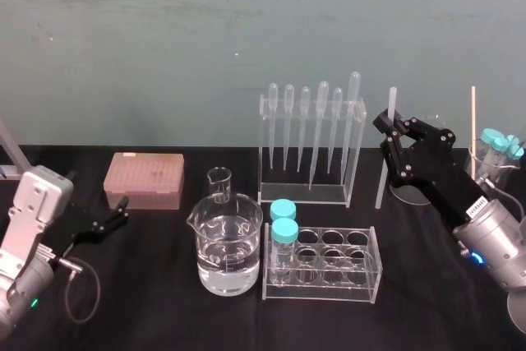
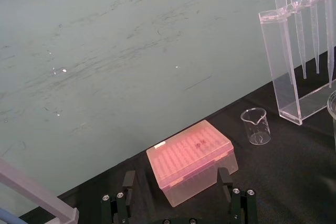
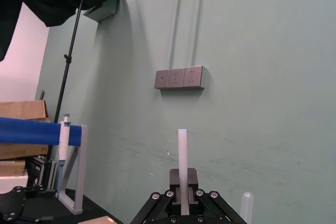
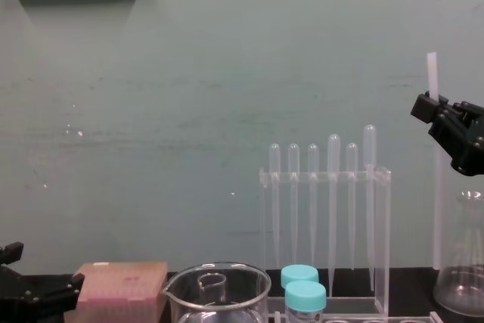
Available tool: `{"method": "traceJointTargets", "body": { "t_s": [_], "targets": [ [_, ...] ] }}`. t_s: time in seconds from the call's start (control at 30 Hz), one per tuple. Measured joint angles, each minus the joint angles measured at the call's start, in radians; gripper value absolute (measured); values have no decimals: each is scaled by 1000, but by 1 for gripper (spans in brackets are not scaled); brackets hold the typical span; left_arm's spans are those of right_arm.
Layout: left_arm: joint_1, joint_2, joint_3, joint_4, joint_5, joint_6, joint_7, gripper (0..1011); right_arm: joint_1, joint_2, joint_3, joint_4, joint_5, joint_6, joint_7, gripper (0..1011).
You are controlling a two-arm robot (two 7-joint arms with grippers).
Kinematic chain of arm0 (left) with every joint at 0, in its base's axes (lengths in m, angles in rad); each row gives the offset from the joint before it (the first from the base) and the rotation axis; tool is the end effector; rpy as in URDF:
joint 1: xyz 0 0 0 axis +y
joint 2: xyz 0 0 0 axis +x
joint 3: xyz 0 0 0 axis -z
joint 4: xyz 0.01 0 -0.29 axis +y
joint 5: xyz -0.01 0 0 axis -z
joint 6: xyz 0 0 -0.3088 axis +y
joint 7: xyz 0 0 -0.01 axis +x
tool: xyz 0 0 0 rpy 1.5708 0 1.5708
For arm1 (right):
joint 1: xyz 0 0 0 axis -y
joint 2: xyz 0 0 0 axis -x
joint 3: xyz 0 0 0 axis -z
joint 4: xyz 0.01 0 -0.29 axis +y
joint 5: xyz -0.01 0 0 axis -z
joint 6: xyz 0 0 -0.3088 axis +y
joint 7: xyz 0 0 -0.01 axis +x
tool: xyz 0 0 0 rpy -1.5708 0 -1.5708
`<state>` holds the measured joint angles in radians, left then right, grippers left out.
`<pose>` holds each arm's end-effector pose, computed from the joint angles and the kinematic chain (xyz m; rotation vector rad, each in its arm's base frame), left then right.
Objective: Pick up the stirring rod with one hand, then place it down.
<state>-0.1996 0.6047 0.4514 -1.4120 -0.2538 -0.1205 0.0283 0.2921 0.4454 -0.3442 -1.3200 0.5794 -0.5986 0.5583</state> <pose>0.3581 0.0827 -0.3022 0.3045 -0.2852 1.2480 0.3957 -0.0675 -0.2799 0.3549 -0.3955 -0.8277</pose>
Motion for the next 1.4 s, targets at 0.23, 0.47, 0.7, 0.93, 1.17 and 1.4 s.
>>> {"method": "traceJointTargets", "body": {
  "t_s": [0.23, 0.47, 0.7, 0.93, 1.17, 1.4],
  "targets": [
    [0, 0, 0, 0, 0, 0, 0, 1000, 0, 0, 0, 0, 0, 0, 0, 70],
    [0, 0, 0, 0, 0, 0, 0, 1000, 0, 0, 0, 0, 0, 0, 0, 70],
    [0, 0, 0, 0, 0, 0, 0, 1000, 0, 0, 0, 0, 0, 0, 0, 69],
    [0, 0, 0, 0, 0, 0, 0, 1000, 0, 0, 0, 0, 0, 0, 0, 69],
    [0, 0, 0, 0, 0, 0, 0, 1000, 0, 0, 0, 0, 0, 0, 0, 70],
    [0, 0, 0, 0, 0, 0, 0, 1000, 0, 0, 0, 0, 0, 0, 0, 70]
  ]
}}
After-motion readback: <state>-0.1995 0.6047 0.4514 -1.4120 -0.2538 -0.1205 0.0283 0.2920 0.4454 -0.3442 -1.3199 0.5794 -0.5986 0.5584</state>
